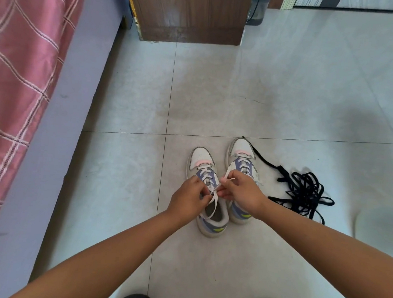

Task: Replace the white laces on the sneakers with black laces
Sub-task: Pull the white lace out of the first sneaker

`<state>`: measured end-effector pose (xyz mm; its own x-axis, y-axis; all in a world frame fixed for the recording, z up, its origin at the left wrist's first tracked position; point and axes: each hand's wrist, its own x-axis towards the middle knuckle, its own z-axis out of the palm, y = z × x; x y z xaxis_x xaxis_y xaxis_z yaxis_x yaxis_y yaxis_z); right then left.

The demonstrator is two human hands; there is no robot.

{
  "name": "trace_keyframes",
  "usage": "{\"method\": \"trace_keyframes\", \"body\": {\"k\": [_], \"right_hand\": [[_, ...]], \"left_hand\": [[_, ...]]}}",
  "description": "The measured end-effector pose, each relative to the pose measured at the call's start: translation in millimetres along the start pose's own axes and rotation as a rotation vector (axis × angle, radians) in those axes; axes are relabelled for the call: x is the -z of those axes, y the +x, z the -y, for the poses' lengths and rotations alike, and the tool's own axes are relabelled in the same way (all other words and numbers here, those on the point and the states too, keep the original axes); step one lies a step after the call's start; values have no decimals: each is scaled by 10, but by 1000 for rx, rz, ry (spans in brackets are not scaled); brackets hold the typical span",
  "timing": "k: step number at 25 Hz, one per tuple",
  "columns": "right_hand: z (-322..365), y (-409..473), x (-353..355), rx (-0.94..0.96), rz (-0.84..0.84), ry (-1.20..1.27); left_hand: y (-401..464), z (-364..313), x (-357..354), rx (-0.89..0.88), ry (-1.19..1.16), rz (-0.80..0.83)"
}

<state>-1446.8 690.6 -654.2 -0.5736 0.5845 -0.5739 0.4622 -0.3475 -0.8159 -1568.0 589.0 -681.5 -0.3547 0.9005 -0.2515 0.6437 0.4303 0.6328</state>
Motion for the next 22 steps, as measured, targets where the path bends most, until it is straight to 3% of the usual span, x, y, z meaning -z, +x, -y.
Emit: {"method": "trace_keyframes", "body": {"k": [3, 6, 8, 11, 14, 16, 18, 22], "right_hand": [[190, 122, 72, 88, -146, -74], [680, 380, 471, 201, -514, 253], [815, 458, 634, 293, -578, 345], [550, 388, 465, 178, -336, -48], [136, 205, 203, 98, 19, -550], [-9, 130, 48, 112, 207, -651], [-98, 140, -57, 150, 227, -674], [-147, 215, -111, 165, 115, -810]], "left_hand": [[5, 74, 9, -104, 46, 63], [-48, 121, 28, -164, -8, 87], [-83, 111, 33, -254, -7, -14], [-103, 100, 70, -287, 2, -243], [-133, 50, 141, -178, -56, -165], [-106, -64, 256, -13, -281, -75], [-39, -242, 446, 82, -607, -62], [197, -560, 983, 38, -929, -169]]}}
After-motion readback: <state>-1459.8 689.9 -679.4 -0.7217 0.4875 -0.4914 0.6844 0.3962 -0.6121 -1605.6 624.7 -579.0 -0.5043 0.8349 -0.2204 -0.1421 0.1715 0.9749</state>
